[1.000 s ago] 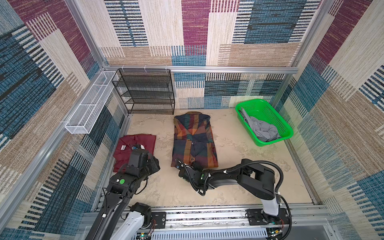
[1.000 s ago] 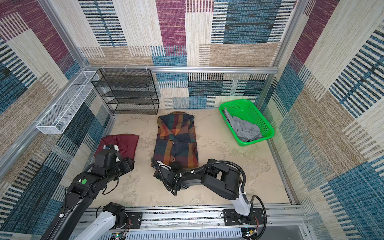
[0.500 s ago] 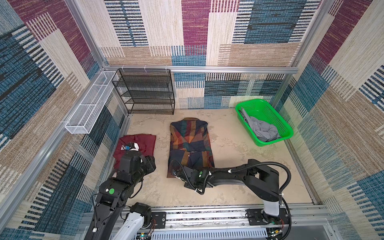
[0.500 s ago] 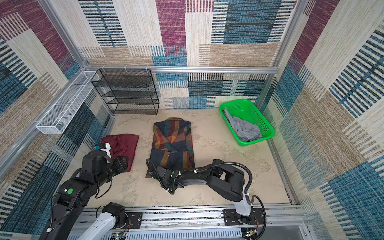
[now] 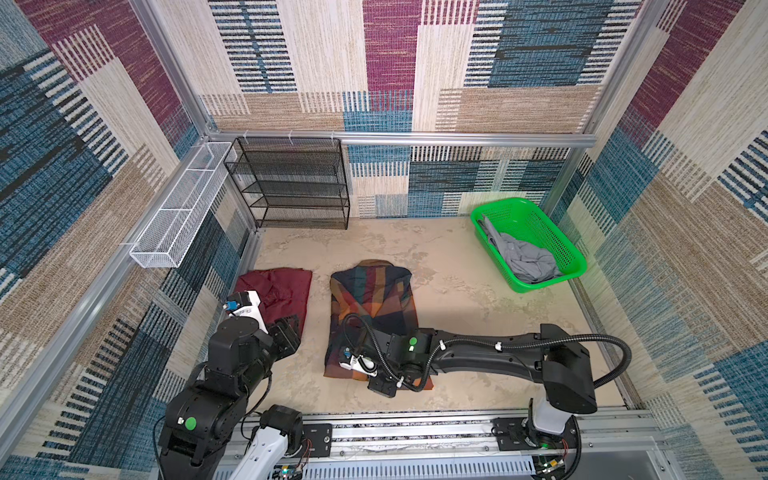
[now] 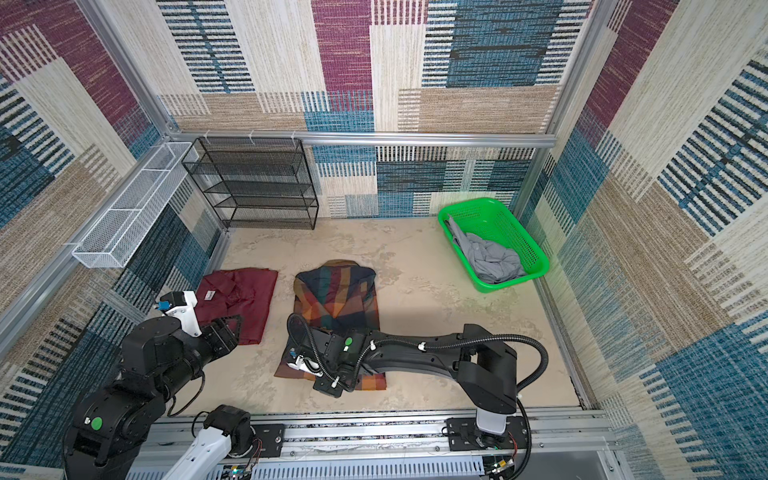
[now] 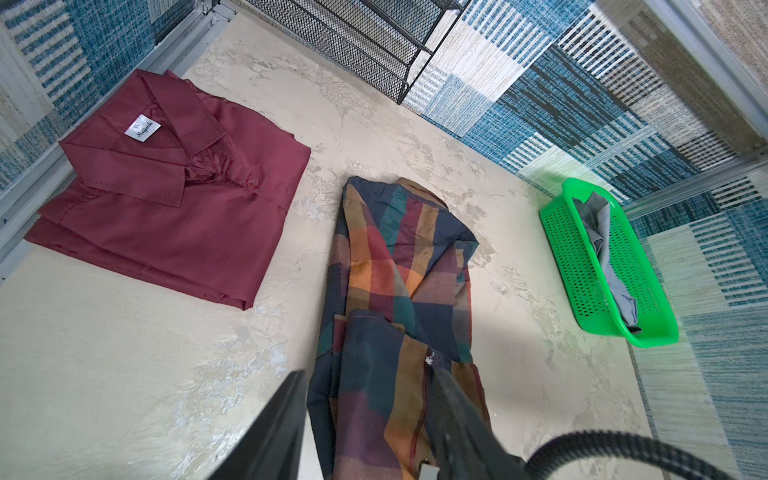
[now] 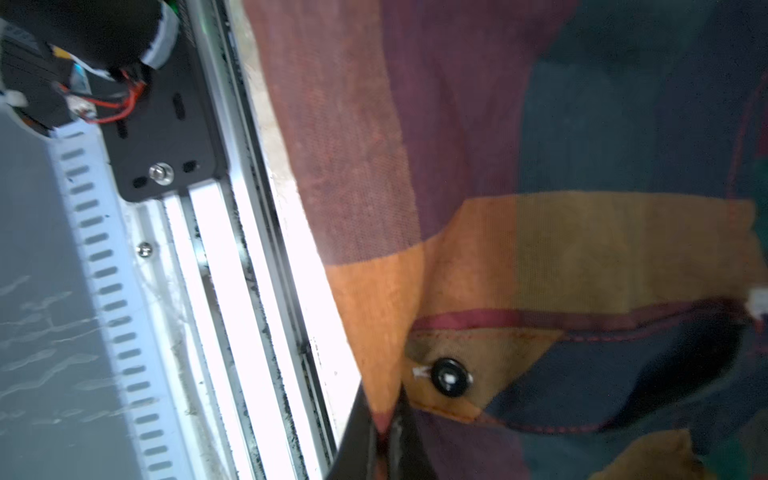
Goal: Fold and stack the long sleeve shirts
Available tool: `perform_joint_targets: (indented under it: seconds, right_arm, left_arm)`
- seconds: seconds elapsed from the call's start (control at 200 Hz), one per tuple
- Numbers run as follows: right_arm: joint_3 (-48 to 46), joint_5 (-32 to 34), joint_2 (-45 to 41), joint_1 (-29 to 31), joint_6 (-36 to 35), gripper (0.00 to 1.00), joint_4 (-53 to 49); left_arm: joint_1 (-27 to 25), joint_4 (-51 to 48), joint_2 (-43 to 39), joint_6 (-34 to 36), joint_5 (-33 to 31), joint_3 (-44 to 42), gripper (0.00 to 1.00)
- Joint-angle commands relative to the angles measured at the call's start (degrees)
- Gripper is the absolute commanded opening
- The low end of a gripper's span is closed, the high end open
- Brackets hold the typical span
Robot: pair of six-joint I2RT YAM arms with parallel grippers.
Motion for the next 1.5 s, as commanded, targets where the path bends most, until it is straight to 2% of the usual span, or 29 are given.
perform_joint_targets:
  seconds: [0.0,0.18,0.501,0.711,0.821,0.982,1.052,1.152,1.327,1.497]
  right_arm:
    - [1.51,-4.96,-1.90,0.05,0.41,0.00,0.74]
    - [5.02,-9.64,-4.30,-0.92,-0.30,0.00,2.37]
    - [6.41,-23.21,-5.50,-5.17,0.28,0.00,8.52]
    - [10.18,-31.29,-2.47,-6.96,0.74,0.00,10.69]
    - [10.26,-29.98,-2.46,-7.61,1.14,0.00,11.79]
    - [4.46,-25.61,-4.49,-9.78,3.57,0.00,13.84]
    - [3.16,-25.77,-5.26,-9.93,3.94,0.00,13.73]
    - [3.49,-30.28,-5.70,-9.89,4.49,0.00,15.50]
    - [11.60,-35.76,0.78,-9.90,4.56,0.00,15.74]
    - [22.34,-36.86,11.10,-10.03,4.04,0.00,12.91]
  left_arm:
    - [0.04,-1.18,-0.28,0.89,0.84,0.63,0.53]
    - [0.04,-0.91,-1.09,0.60,1.17,1.64,0.53]
    - [0.04,-1.53,-2.18,0.23,1.51,2.57,0.53]
    - [0.04,-0.95,-3.50,-1.52,2.49,1.55,0.53]
    - [0.04,-0.87,-3.56,-1.59,2.72,0.82,0.53]
    - [0.10,0.25,-4.03,-1.05,3.16,-0.30,0.53]
    - [0.04,0.80,-4.23,-0.45,3.68,-0.63,0.53]
    - [0.04,1.20,-5.02,-0.19,3.21,-0.66,0.53]
    - [0.04,0.37,-8.73,-2.11,1.49,-1.17,0.53]
    - [0.05,-1.99,-11.09,-2.87,0.44,-1.34,0.53]
